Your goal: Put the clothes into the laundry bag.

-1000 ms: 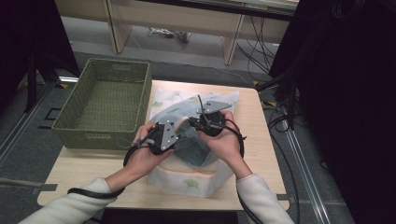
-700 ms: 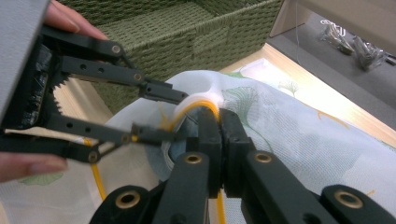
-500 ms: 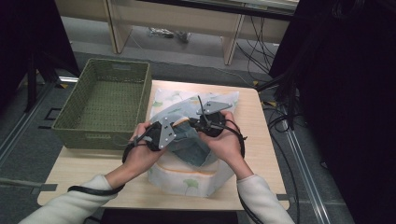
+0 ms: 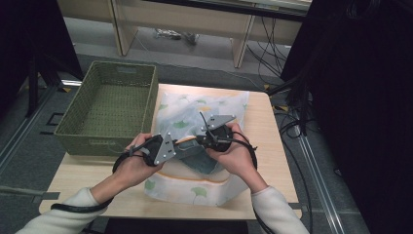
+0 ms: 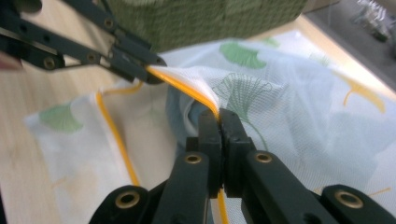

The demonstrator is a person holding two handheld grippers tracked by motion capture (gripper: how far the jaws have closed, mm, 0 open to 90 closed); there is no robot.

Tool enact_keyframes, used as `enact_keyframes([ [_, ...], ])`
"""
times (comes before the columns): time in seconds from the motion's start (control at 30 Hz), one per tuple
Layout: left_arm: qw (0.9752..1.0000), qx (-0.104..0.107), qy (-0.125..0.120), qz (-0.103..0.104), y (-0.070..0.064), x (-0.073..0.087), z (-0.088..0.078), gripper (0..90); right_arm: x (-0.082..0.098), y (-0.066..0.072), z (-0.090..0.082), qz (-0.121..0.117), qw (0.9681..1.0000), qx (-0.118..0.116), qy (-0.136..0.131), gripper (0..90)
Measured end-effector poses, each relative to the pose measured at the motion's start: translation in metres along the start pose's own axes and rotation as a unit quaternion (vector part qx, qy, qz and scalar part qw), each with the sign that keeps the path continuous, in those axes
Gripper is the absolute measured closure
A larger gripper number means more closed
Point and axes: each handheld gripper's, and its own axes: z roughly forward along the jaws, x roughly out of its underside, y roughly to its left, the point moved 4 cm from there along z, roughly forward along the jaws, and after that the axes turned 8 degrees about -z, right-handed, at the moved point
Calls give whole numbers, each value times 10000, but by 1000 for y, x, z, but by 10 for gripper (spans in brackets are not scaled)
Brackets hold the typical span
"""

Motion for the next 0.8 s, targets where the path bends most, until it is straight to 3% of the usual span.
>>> enact_keyframes([
  [0.1, 9994, 260, 123, 197, -7, 1, 4, 867, 12, 2, 2, -82, 9997, -142, 175, 898],
  [0.17, 9989, 407, 114, 205, -12, 2, 7, 866, 20, 4, 5, -143, 9992, -234, 288, 897],
  [0.2, 9969, 534, 328, 484, -12, 4, 6, 866, 24, 6, 5, -57, 9987, -309, 397, 897],
  [0.37, 9930, 938, 470, 552, -26, 10, 17, 866, 42, 14, 14, -61, 9957, -537, 753, 897],
  [0.43, 9890, 1101, 657, 740, -31, 14, 21, 866, 50, 15, 21, -206, 9939, -650, 862, 896],
  [0.5, 9865, 1181, 769, 836, -36, 17, 26, 866, 57, 17, 27, -139, 9913, -756, 1071, 896],
  [0.53, 9852, 1225, 819, 871, -39, 18, 29, 866, 60, 18, 29, -177, 9898, -803, 1161, 896],
  [0.57, 9842, 1280, 854, 870, -42, 19, 32, 866, 63, 20, 30, -46, 9884, -806, 1287, 896],
  [0.63, 9828, 1363, 898, 863, -45, 21, 36, 866, 68, 21, 35, -196, 9865, -872, 1373, 895],
  [0.73, 9804, 1479, 962, 879, -49, 24, 42, 865, 76, 23, 40, -145, 9831, -982, 1538, 894],
  [0.77, 9810, 1480, 935, 835, -51, 24, 44, 865, 79, 23, 41, -142, 9823, -996, 1578, 894],
  [0.8, 9785, 1549, 1009, 910, -53, 25, 44, 865, 80, 24, 42, -152, 9819, -999, 1603, 894],
])
